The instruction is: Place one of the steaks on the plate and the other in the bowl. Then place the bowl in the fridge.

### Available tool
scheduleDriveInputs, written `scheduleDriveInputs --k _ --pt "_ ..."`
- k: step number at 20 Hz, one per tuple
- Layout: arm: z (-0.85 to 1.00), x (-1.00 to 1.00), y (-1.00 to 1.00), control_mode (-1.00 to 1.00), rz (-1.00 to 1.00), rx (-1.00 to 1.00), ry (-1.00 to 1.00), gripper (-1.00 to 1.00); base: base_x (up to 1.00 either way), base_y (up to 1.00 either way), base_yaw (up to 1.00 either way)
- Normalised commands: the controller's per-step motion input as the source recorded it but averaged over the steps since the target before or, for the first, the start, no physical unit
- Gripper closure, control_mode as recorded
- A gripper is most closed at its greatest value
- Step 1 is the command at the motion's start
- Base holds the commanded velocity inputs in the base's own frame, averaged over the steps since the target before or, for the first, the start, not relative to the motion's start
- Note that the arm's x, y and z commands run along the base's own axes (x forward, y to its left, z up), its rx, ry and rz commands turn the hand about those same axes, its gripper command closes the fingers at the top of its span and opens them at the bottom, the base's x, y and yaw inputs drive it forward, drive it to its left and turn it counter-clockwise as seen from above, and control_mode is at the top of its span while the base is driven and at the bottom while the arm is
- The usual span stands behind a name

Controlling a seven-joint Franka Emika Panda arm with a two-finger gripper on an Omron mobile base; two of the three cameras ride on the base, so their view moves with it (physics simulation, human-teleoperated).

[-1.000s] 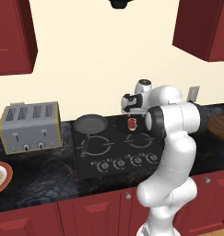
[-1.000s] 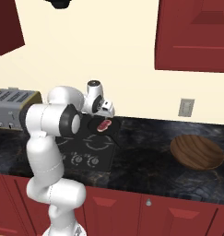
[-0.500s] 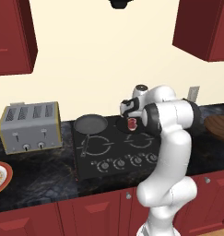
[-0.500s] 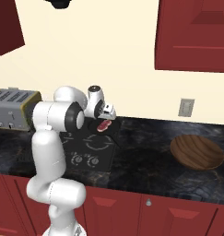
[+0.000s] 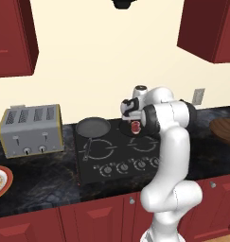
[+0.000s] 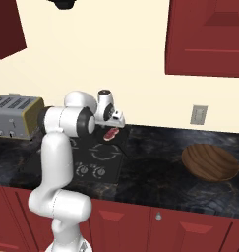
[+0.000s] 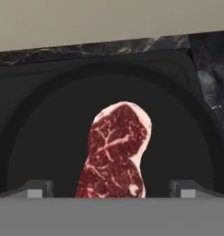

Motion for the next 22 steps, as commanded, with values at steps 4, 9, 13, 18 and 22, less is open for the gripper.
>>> scheduleDriveInputs --k 4,9,13,18,22 --pt "-0.43 0.00 0.00 -1.00 0.00 0.00 0.05 -1.00 0.00 0.00 0.00" --pt "-0.51 0.00 0.00 -1.00 0.00 0.00 0.00 -1.00 0.00 0.00 0.00" --pt "-0.55 0.00 -0.01 -1.00 0.00 0.00 0.00 -1.00 0.00 0.00 0.00" --pt "-0.34 0.01 0.00 -1.00 0.00 0.00 -0.01 -1.00 0.00 0.00 0.00" --pt "-0.20 0.00 0.00 -1.00 0.00 0.02 0.00 1.00 0.00 0.00 0.00"
